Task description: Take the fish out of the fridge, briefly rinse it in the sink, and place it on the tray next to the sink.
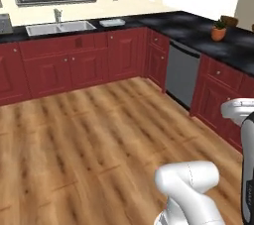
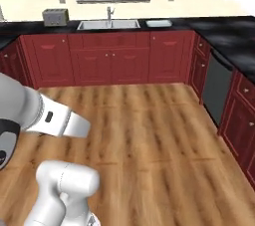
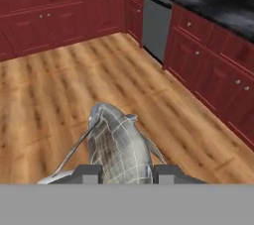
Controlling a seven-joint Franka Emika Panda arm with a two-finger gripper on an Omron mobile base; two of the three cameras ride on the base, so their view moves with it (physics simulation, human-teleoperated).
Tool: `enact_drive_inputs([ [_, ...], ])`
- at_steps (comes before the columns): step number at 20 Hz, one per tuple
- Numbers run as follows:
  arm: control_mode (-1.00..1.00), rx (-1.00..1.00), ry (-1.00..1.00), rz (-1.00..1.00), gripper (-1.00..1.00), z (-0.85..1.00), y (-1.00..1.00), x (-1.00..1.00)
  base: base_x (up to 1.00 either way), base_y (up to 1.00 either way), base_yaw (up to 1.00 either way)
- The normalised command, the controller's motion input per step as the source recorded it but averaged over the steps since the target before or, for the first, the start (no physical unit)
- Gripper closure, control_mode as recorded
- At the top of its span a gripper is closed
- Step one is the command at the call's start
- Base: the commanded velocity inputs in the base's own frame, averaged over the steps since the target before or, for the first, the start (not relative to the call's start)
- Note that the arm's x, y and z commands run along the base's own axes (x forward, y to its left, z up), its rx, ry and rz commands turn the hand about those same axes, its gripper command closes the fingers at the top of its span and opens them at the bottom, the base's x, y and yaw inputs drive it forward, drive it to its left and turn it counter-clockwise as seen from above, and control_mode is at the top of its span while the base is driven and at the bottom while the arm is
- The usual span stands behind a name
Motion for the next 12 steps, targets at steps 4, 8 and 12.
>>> enact_drive_inputs([
  [4, 1.00, 0.00, 0.00, 0.00, 1.00, 0.00, 0.00, 0.00, 1.00, 0.28, 0.25],
  [8, 1.00, 0.00, 0.00, 0.00, 1.00, 0.00, 0.00, 0.00, 1.00, 0.28, 0.20],
  [12, 1.00, 0.00, 0.00, 0.00, 1.00, 0.00, 0.00, 0.00, 1.00, 0.13, 0.08],
])
